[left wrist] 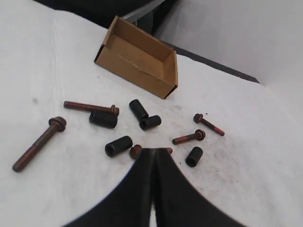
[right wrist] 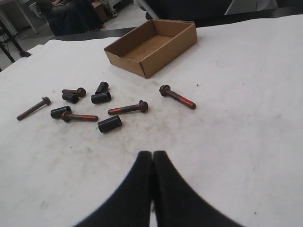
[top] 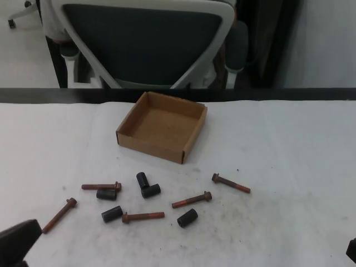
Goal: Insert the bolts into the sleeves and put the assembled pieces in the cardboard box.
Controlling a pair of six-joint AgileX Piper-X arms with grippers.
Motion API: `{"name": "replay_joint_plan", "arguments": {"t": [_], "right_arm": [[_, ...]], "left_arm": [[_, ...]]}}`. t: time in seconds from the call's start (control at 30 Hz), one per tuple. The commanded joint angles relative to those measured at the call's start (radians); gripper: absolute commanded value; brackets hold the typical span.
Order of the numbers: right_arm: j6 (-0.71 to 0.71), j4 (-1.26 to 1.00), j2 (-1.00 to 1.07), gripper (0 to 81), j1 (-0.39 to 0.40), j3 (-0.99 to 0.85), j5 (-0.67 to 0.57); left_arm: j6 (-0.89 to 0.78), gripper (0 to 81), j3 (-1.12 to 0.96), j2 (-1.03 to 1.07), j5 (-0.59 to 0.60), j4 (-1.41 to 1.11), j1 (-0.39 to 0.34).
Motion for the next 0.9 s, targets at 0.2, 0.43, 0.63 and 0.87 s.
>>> {"name": "replay_joint_plan", "arguments": {"t": [0.2,0.43,0.63,0.87], "right_arm": [[-0.002,-0.004,0.004,0.8,0.000,-0.013,-0.010],[-0.002,-0.004,0.004,0.8,0.000,-0.013,-0.010],[-0.002,0.036,0.004,0.8,0.000,-0.013,-0.010],[-0.004,0.041,0.004,0.8,0.000,-0.013,-0.010]], "left_arm": [[0.007,0.6,-0.062,0.240,0.095,-0.102,-0.005],[0.038,0.6,-0.205,0.429,0.104,-0.102,-0.114],[0.063,0.6,-0.332,0.623,-0.052,-0.090,-0.250],[0.113,0.6,-0.492,0.869,-0.145,-0.002,-0.319]]}}
